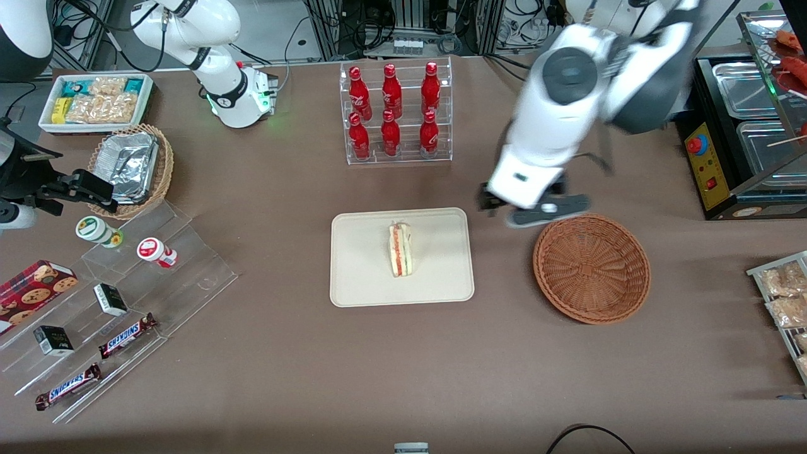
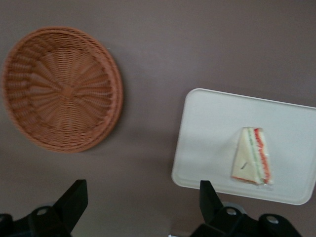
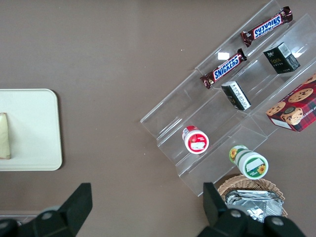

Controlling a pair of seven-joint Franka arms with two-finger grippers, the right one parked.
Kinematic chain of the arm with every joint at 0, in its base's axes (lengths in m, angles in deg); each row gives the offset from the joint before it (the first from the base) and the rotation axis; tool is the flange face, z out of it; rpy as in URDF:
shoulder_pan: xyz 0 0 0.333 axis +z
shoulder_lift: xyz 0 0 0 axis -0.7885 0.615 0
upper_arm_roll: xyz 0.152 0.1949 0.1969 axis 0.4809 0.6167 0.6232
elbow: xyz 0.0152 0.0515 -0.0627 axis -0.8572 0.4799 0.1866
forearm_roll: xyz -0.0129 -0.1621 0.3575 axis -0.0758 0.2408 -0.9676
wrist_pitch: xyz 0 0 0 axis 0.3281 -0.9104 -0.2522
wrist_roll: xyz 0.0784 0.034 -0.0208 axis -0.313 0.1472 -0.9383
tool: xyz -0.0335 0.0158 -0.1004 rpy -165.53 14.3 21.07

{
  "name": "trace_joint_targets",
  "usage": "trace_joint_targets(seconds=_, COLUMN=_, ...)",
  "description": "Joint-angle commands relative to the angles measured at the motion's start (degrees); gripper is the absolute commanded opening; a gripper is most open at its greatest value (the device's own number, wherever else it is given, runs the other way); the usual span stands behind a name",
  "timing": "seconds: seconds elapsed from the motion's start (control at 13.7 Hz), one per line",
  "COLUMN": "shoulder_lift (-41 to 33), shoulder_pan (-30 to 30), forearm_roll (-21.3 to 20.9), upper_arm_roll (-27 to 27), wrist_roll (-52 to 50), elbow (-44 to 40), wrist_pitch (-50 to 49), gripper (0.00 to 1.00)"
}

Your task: Place sandwich from basket to tray

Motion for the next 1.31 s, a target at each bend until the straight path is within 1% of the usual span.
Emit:
trace_joint_targets(seconds=0.0, shoulder_lift=-4.4, shoulder_pan=5.1, forearm_roll=0.3, upper_arm_roll=-0.6, wrist_roll=7.2, elbow=2.2, wrist_pitch=-4.0, gripper=1.0)
trace_joint_targets(seconds=0.15, shoulder_lift=-6.0, shoulder_pan=9.1, forearm_roll=0.2, upper_arm_roll=-0.5, wrist_roll=13.8, elbow=2.2, wrist_pitch=-6.3, gripper=1.0)
trace_joint_targets(seconds=0.36, shoulder_lift=-7.3, shoulder_pan=15.9, forearm_roll=0.3, upper_arm_roll=-0.5, wrist_roll=22.6, elbow=2.2, wrist_pitch=-7.1, gripper=1.0)
trace_joint_targets(seconds=0.51, shoulder_lift=-7.7, shoulder_pan=21.7, forearm_roll=0.3, upper_arm_roll=-0.5, wrist_roll=31.4, elbow=1.8, wrist_pitch=-8.1, gripper=1.0)
trace_joint_targets(seconds=0.73, shoulder_lift=-8.6, shoulder_pan=27.4, forearm_roll=0.3, upper_arm_roll=-0.5, wrist_roll=39.5, elbow=1.6, wrist_pitch=-8.5, gripper=1.0)
trace_joint_targets(seconds=0.95, shoulder_lift=-10.0, shoulder_pan=30.9, forearm_roll=0.3, upper_arm_roll=-0.5, wrist_roll=44.4, elbow=1.6, wrist_pitch=-8.8, gripper=1.0)
trace_joint_targets(seconds=1.09, shoulder_lift=-11.3, shoulder_pan=30.6, forearm_roll=0.3, upper_arm_roll=-0.5, wrist_roll=44.4, elbow=1.7, wrist_pitch=-9.6, gripper=1.0)
trace_joint_targets(seconds=1.24, shoulder_lift=-11.6, shoulder_pan=30.1, forearm_roll=1.4, upper_arm_roll=-1.1, wrist_roll=43.7, elbow=1.4, wrist_pitch=-10.9, gripper=1.0)
